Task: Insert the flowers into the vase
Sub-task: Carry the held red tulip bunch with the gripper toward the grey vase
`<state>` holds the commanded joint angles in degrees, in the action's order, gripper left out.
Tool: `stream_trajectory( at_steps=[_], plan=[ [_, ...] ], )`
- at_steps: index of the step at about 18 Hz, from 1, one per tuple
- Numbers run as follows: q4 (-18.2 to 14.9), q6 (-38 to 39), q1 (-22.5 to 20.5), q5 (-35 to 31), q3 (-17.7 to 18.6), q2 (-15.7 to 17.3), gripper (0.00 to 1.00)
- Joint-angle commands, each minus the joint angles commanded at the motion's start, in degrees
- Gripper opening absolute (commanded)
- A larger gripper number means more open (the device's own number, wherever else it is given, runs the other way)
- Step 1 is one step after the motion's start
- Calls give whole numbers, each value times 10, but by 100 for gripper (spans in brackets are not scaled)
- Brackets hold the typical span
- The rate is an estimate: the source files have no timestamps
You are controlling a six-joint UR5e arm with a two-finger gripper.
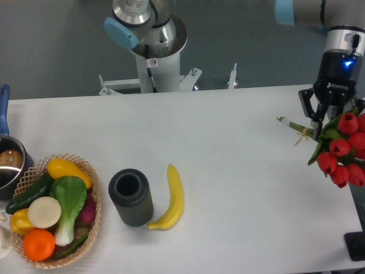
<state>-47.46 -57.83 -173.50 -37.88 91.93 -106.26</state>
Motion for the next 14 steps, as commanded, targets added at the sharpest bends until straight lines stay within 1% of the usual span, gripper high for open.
stream_trajectory(
  at_steps=[6,8,12,14],
  plan=[
    [-1,0,5,1,4,-1,30],
    [0,-3,9,3,-2,-3,30],
    [4,-33,52,38,-2,-6,30],
    [4,-35,69,80,0,-8,30]
  ],
)
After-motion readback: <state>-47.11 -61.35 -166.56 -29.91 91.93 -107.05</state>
